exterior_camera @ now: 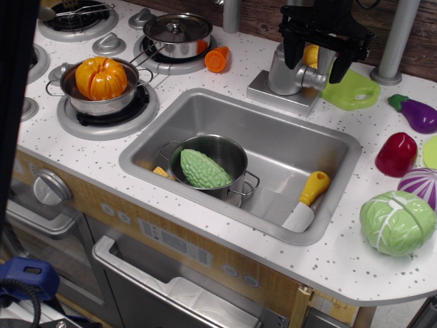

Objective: Turn lever vertical to front

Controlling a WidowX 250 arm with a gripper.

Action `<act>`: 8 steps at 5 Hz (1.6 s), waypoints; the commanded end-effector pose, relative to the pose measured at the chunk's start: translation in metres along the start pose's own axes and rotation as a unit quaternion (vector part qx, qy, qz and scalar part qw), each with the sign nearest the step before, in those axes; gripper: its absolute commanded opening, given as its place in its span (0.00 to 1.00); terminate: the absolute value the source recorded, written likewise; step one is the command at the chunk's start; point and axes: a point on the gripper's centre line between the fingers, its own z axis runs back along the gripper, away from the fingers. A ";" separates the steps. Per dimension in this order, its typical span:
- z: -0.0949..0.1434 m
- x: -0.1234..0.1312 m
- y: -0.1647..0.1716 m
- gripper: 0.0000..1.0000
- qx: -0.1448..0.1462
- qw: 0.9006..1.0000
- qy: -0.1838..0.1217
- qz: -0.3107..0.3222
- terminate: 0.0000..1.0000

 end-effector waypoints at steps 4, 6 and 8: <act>0.038 0.035 -0.005 1.00 0.028 0.998 -0.063 -0.011 0.00; 0.035 0.053 -0.008 1.00 0.030 0.994 -0.109 0.001 0.00; 0.021 0.067 0.002 1.00 0.022 0.993 -0.116 -0.011 0.00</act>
